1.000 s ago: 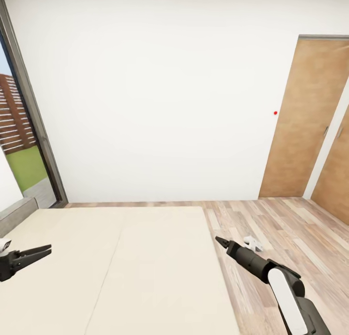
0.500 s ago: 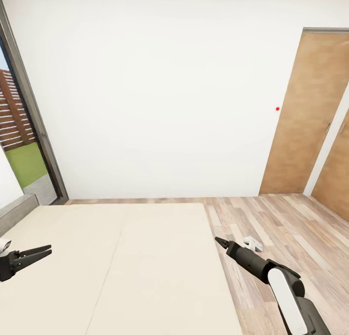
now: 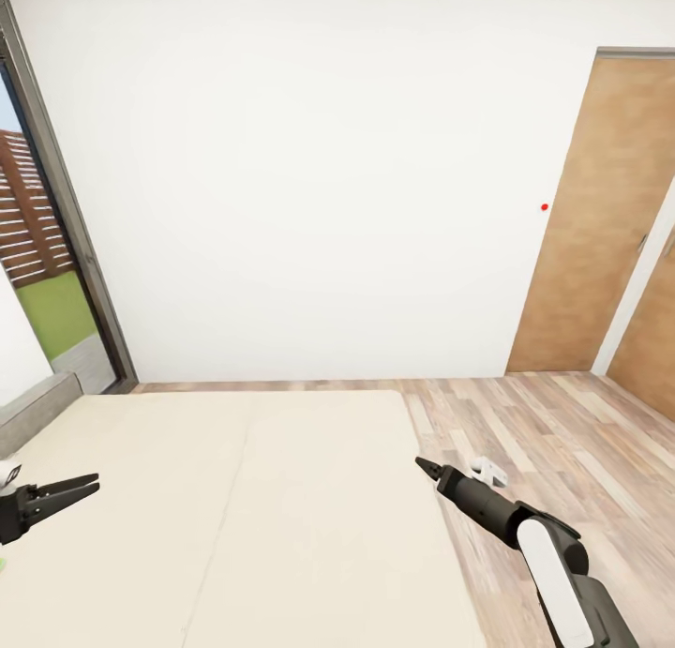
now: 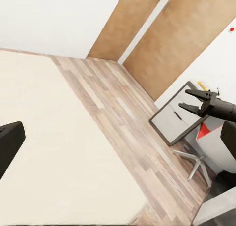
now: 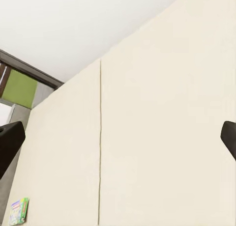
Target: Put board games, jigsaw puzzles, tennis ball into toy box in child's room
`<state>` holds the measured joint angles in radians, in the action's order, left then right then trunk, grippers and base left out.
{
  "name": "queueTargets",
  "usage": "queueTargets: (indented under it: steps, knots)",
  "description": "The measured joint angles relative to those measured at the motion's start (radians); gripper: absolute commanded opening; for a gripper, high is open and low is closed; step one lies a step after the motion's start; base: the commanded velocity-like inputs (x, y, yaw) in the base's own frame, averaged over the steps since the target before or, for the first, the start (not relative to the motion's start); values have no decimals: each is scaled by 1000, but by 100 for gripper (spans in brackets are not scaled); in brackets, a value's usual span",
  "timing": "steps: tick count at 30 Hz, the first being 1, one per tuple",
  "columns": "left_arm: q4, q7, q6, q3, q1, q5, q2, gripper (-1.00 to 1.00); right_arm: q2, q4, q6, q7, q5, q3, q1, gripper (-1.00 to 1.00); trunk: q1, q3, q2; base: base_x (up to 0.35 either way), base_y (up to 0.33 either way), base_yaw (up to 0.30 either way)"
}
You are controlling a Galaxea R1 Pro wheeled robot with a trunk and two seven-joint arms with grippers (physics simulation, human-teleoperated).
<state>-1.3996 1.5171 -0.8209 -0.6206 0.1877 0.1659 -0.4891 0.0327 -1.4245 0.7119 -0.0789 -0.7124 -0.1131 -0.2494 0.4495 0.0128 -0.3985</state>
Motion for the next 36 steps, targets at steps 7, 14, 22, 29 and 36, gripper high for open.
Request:
queueTargets:
  steps: [7,14,22,29,36]
  knots:
    - [0,0,0,0,0,0,0,100,0,0,-3,-3,0,0,0,100,0,0,0,0,275,0]
    - [0,0,0,0,0,0,0,100,0,0,-3,-4,0,0,0,100,0,0,0,0,277,0]
    - [0,0,0,0,0,0,0,100,0,0,-3,-4,-1,0,0,100,0,0,0,0,277,0]
    - [0,0,0,0,0,-1,0,100,0,0,-2,-4,-1,0,0,100,0,0,0,0,277,0]
    - [0,0,0,0,0,-1,-2,100,0,0,-1,-3,-1,0,0,100,0,0,0,0,277,0]
